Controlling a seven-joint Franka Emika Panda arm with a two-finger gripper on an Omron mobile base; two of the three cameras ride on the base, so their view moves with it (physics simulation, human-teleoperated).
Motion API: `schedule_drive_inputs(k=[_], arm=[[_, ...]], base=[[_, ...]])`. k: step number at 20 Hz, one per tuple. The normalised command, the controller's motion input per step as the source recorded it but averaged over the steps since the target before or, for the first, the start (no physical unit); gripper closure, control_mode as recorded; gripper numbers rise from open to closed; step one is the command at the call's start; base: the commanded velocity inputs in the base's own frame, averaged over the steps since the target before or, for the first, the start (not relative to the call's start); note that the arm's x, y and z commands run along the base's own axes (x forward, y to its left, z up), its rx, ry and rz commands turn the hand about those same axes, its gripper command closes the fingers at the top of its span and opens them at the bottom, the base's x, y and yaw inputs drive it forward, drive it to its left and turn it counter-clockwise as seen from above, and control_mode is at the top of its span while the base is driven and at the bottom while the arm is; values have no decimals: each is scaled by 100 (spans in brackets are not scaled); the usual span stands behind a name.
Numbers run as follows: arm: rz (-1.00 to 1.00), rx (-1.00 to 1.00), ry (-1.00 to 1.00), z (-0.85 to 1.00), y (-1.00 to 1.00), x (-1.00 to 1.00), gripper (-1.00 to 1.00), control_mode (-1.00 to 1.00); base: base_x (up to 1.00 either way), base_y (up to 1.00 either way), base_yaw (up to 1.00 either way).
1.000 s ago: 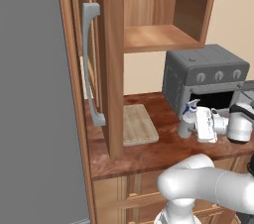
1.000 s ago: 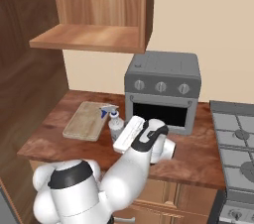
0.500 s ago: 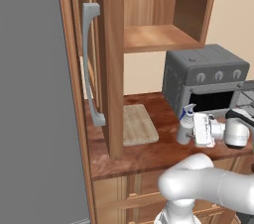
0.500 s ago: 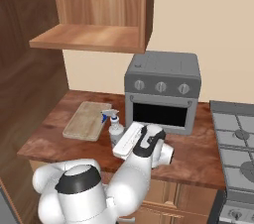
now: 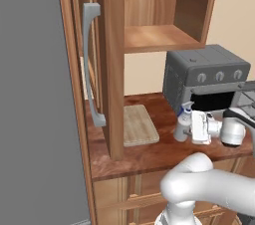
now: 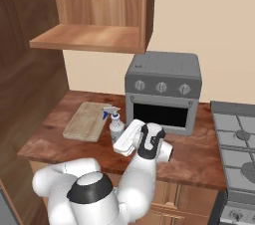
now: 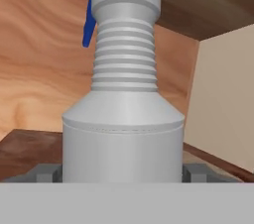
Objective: Grab the spray bottle from the cabinet, then place it next to the cutting board for sanitizing. Then grab the dish brush from the countertop next to the sink and place it next to the cutting board.
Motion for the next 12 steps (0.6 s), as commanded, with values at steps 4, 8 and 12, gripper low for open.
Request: schedule_drive_inputs(k=[4,8,12], arm=[[1,2,0,-4,0,47,100,-100],[1,0,0,-28,0,41,100,-100],[0,0,0,-62,0,24,100,-100]], base=[[0,0,0],[0,0,0],[0,0,0]])
